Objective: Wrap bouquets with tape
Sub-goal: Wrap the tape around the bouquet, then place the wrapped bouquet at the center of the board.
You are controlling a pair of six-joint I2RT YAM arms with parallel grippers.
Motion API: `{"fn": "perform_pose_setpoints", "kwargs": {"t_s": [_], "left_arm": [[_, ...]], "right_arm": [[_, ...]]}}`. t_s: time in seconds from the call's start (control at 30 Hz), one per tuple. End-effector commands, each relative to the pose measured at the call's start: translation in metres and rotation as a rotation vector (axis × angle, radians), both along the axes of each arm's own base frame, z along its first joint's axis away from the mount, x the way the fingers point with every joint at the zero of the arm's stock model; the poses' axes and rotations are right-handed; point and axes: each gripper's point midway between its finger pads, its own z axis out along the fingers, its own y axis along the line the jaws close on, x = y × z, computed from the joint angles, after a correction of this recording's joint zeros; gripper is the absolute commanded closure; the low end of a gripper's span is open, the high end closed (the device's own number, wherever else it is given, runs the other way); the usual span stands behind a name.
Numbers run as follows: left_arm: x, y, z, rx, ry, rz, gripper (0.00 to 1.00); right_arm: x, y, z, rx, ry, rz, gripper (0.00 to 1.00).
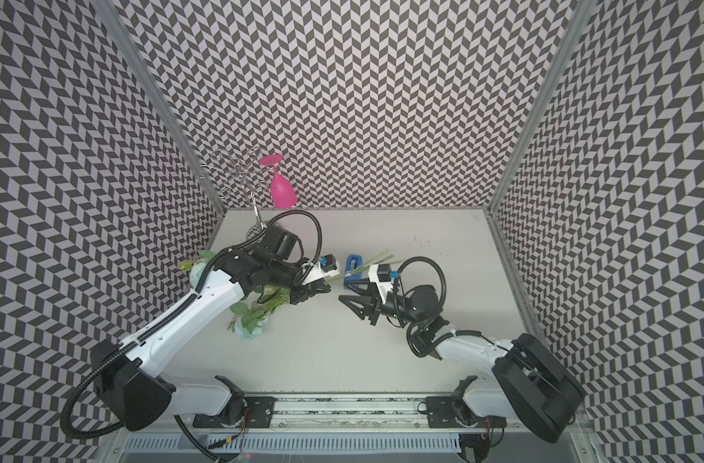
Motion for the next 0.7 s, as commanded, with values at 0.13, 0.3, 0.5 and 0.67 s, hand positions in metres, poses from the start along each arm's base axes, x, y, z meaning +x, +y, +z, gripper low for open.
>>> {"fn": "perform_pose_setpoints", "kwargs": {"t_s": [0.13, 0.3, 0.5, 0.67], "left_arm": [[0.056, 0.021, -0.044, 0.144, -0.073, 0.238, 1.0], [0.045, 0.016, -0.106, 0.305, -0.076, 0.245, 1.0], [0.016, 0.001, -0.165, 0.413, -0.134, 0.11, 0.98], [0.009, -0.01, -0.175, 0.379, -0.144, 0.079, 0.64]], "right_arm": [[-0.027, -0.02, -0.014, -0.15, 0.054, -0.004, 0.5], [0.013, -0.077, 0.003, -0.123, 0.039, -0.367, 0.43], [0.072, -0.15, 0.004, -0.112, 0.099, -0.72, 0.39], [0.092, -0.168, -0.006, -0.118, 0.114, -0.79, 0.39]]}}
